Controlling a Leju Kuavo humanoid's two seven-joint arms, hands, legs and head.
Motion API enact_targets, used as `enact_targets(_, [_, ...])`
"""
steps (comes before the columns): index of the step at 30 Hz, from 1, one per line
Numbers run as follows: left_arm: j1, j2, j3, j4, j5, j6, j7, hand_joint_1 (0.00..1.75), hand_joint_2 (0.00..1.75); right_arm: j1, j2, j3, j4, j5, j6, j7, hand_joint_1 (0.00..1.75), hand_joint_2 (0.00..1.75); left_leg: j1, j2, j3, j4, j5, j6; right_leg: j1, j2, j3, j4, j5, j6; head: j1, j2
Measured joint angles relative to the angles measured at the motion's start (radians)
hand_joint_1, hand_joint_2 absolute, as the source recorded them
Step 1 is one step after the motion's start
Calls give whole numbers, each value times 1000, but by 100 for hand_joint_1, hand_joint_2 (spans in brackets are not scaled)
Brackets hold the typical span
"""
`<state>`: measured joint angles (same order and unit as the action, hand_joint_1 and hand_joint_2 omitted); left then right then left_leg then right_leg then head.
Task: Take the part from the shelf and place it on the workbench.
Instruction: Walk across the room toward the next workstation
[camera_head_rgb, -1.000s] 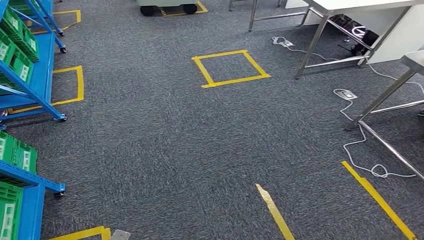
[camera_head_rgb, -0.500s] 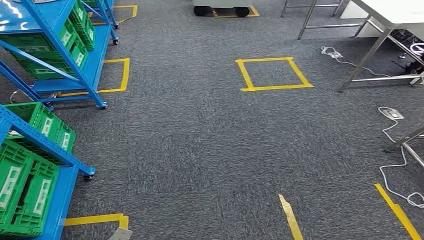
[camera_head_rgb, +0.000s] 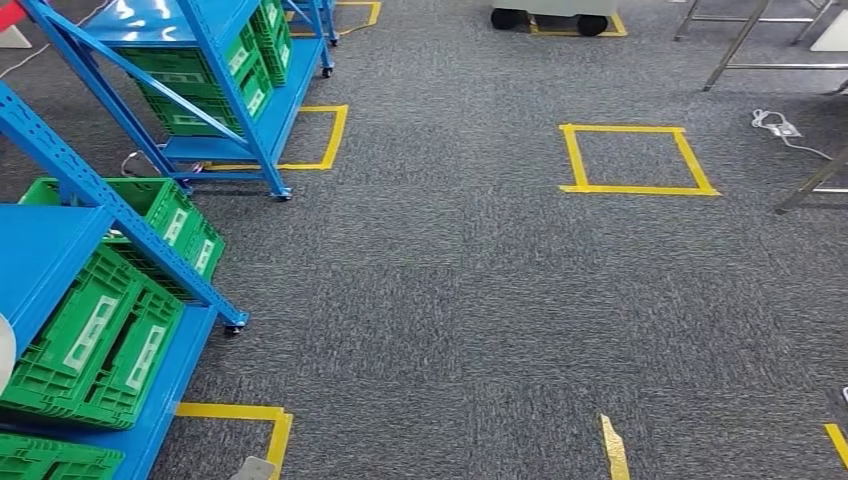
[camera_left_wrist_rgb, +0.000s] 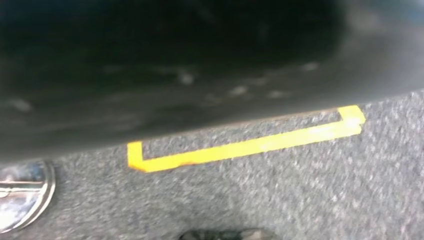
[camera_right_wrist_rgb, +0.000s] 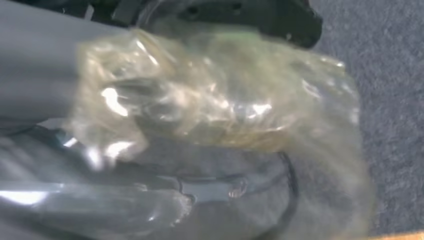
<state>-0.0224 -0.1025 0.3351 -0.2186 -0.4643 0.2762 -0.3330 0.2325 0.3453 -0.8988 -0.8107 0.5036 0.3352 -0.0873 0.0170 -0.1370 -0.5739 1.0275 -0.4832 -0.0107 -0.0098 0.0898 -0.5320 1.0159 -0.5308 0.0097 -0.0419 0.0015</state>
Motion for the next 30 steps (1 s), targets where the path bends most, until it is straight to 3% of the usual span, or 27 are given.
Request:
enact_targets(1, [2,0,0,0,-3,1,0,0,0,2,0,8,-5,-7,-2,3,0,0,2,-1,-3,1,0,-6,0,-12,4,-3,3,-2,-1,0])
enact_targets(2, [4,0,1,0,-5,1,0,0,0,5,1,15,-10,-13,-4,4,0,0,1,17,-8,10,-7,-10,0,-25,8,-9,6,-5,-2,0])
enact_targets(3, [3,0,1,0,-8,2,0,0,0,9,2,22,-15,-19,-4,6,0,0,-1,46,-20,36,-24,-14,0,-40,12,-15,8,-9,-3,0])
enact_targets(5, [0,0,1,0,-11,2,0,0,0,17,4,33,-20,-26,-3,10,0,0,-6,108,-72,147,-85,-19,3,-76,18,-20,6,-17,-5,0])
enact_targets(7, [0,0,2,0,-14,2,0,0,0,21,4,37,-25,-21,8,15,0,0,-6,125,-122,257,-125,-23,8,-112,18,-20,1,-21,-6,0])
enact_targets(8, [2,0,2,0,-16,2,0,0,0,21,4,37,-28,-14,16,15,0,0,-6,128,-126,270,-120,-23,9,-126,17,-20,-2,-22,-6,0])
enact_targets(10, [6,0,4,0,-18,3,-1,0,0,19,5,36,-31,-1,23,11,0,0,-8,141,-75,185,-65,-18,12,-151,21,-20,-8,-22,-6,0])
enact_targets(12, [4,1,8,0,-19,3,-1,0,0,16,6,36,-32,2,17,5,0,0,-18,191,0,53,-21,-3,16,-174,32,-19,-17,-17,-6,0])
enact_targets(14, [0,1,11,0,-21,3,-2,0,0,15,7,36,-32,4,20,4,0,0,-27,218,31,-5,-15,13,20,-194,40,-18,-25,-8,-4,0])
enact_targets(16, [2,1,15,0,-24,3,-2,0,0,11,8,35,-34,16,36,3,0,0,-27,197,32,-14,-12,25,19,-208,51,-20,-30,1,-3,0])
enact_targets(18, [5,1,19,0,-26,4,-2,0,0,8,8,30,-38,32,52,0,0,0,-21,177,36,-23,-5,35,15,-166,44,10,-53,11,-1,0])
enact_targets(20, [3,1,20,0,-28,5,-2,0,0,7,8,16,-39,47,55,-7,0,0,-16,154,37,-27,-2,41,8,-108,-12,120,-106,20,3,0])
enact_targets(22, [1,0,22,0,-29,5,-2,0,0,6,8,3,-37,58,52,-14,0,0,-14,127,37,-26,-4,42,1,-93,-88,249,-144,28,4,0])
enact_targets(23, [2,-1,23,0,-30,5,-2,0,0,6,8,-2,-37,62,53,-16,0,0,-13,114,40,-26,-6,40,-1,-92,-110,273,-136,32,4,0])
enact_targets(24, [3,-1,24,0,-30,5,-2,0,0,5,8,-6,-37,66,56,-18,0,0,-10,100,43,-26,-9,37,-4,-91,-114,258,-107,35,4,0])
enact_targets(25, [4,-1,24,0,-31,5,-2,0,0,4,8,-11,-37,72,61,-19,0,0,-6,86,48,-26,-13,32,-8,-86,-99,206,-64,39,4,0])
enact_targets(27, [3,0,25,0,-31,5,-2,0,0,2,8,-24,-36,89,74,-23,0,0,-1,60,55,-22,-22,18,-19,-45,-48,75,2,48,7,0])
enact_targets(29, [1,0,26,0,-33,5,-2,0,0,-4,9,-39,-34,108,83,-28,0,0,0,40,52,-19,-27,4,-24,-10,-15,12,9,44,11,0])
enact_targets(30, [1,0,26,0,-34,5,-2,0,0,-8,10,-46,-33,116,86,-30,0,0,0,30,49,-18,-28,-1,-22,-9,-10,6,2,36,11,0])
